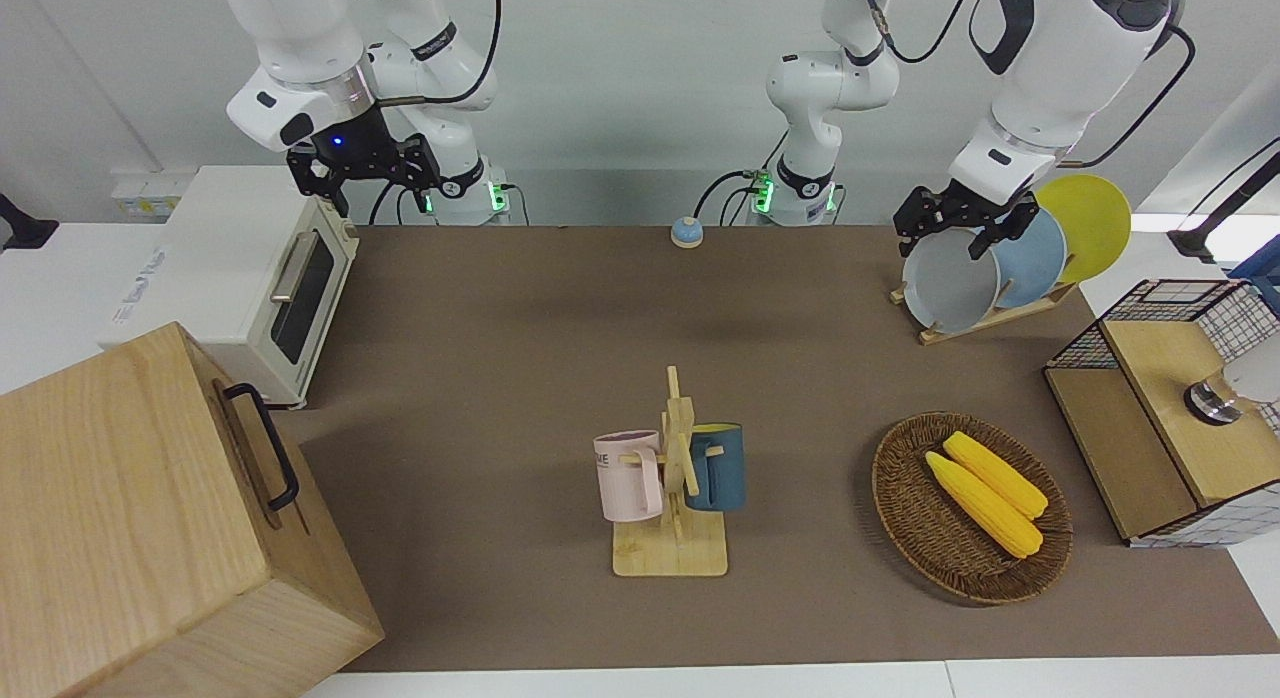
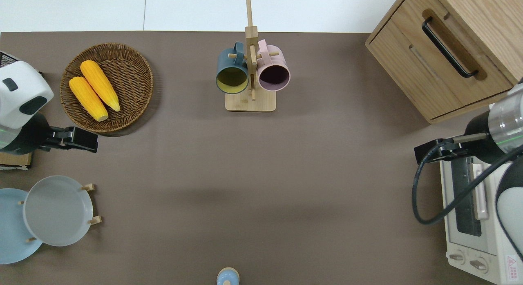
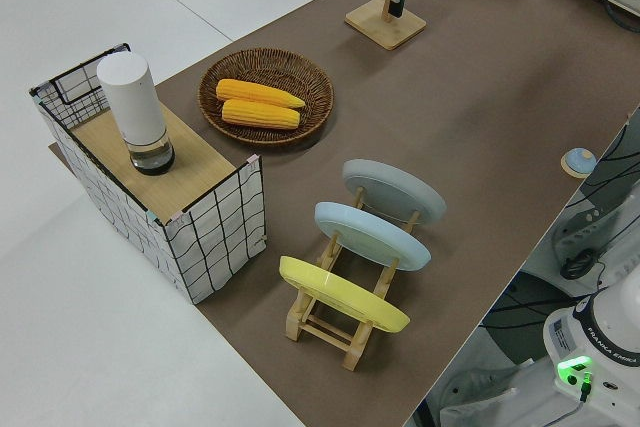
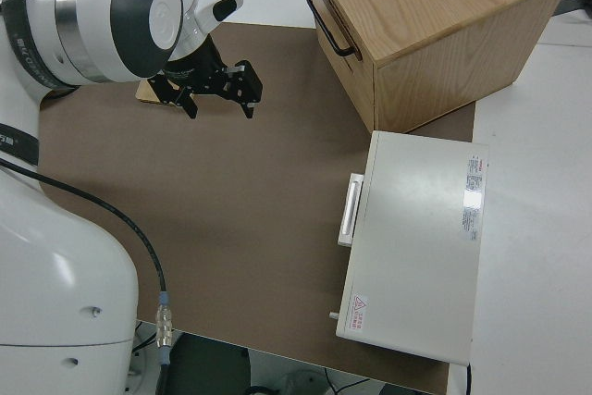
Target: Pick gray plate from low plate rack and place it on table with left arm
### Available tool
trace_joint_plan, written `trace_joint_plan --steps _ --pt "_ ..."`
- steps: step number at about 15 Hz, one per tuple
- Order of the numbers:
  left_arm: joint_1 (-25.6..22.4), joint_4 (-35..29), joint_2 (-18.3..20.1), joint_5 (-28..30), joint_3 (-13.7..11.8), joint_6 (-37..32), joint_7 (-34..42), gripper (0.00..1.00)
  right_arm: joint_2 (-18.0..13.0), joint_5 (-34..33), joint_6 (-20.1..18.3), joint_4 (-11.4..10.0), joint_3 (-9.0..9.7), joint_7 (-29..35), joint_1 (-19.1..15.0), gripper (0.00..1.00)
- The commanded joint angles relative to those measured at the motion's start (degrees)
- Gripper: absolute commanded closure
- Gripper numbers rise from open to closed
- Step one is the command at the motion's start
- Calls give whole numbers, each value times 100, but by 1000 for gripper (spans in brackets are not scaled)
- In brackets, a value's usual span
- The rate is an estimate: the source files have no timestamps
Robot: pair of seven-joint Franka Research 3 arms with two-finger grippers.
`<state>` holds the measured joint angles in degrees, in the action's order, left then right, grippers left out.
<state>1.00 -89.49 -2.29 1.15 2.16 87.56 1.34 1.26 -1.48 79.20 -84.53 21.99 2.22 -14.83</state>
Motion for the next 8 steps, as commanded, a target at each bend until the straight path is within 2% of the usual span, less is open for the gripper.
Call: trace_joint_plan --steps 1,3,8 --pt "-47 -130 158 35 -57 -178 33 7 -12 -37 -63 42 122 68 -134 17" --pt "-47 -323 333 17 -57 -178 33 7 -12 -37 -63 42 122 68 -134 17" --pt "-21 -1499 1133 17 -57 304 33 5 -12 -37 -63 42 122 68 -134 17"
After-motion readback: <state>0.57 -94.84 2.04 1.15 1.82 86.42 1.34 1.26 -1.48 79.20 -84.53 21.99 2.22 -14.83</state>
